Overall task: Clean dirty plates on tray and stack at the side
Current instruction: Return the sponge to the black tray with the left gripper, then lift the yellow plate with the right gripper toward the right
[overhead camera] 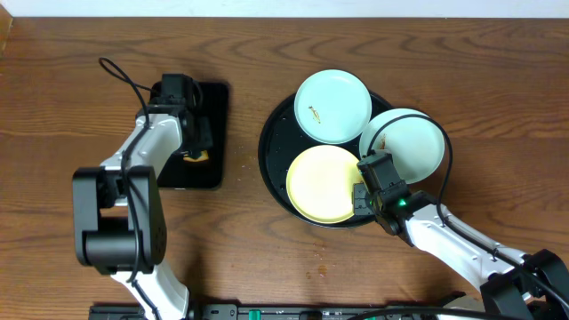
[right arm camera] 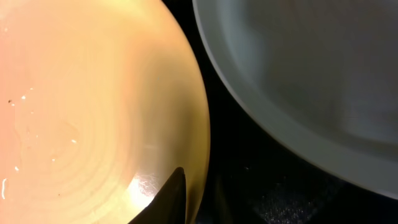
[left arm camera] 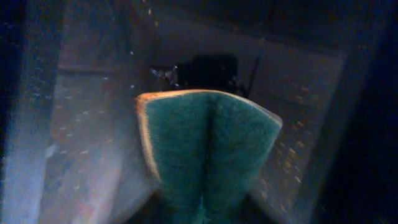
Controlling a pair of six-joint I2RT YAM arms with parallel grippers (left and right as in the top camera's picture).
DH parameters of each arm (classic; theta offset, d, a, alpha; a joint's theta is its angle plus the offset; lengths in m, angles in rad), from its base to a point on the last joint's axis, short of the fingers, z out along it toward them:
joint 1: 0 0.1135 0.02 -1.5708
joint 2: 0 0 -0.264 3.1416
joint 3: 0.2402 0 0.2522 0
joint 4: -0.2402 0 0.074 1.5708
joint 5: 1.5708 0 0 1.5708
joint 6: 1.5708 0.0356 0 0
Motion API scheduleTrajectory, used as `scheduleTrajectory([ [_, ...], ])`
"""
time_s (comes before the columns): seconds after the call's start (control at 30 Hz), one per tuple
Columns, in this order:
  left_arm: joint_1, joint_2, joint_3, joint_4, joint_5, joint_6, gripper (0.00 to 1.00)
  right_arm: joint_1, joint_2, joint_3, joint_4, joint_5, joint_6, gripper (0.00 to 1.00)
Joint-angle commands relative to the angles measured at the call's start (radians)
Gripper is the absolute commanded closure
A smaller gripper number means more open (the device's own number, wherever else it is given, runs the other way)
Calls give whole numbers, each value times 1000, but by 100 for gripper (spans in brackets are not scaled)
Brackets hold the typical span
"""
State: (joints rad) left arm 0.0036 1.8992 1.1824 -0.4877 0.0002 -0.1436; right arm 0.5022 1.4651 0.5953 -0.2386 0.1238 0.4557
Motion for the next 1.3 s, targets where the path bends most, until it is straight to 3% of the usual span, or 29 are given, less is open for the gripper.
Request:
scheduleTrajectory([
  [0.0,3,10,0,7,-13,51,43,14,-12,12,0,-1,4,89],
  [0.13,3,8,0,6,-13,57,21,17,-12,12,2,0,3,99],
  [0.23,3,8,0,4,-12,57,20,17,-12,12,8,-1,4,97],
  [0.4,3,8,0,4,-12,57,19,17,-12,12,8,-1,4,83],
  [0.53,3,8,0,4,-12,57,18,17,-12,5,19,-1,23,82],
  [0.63,3,8,0,4,-12,57,18,17,-12,-3,35,0,30,96],
  [0.7,3,8,0,4,-12,57,17,17,-14,-2,51,0,25,99],
  [0.97,3,8,0,4,-12,57,17,17,-168,119,-42,129,-149,99],
  [1.13,3,8,0,4,-12,57,16,17,-274,225,-103,167,-408,99],
  [1.27,3,8,0,4,-12,57,16,18,-316,264,-110,273,-535,99],
])
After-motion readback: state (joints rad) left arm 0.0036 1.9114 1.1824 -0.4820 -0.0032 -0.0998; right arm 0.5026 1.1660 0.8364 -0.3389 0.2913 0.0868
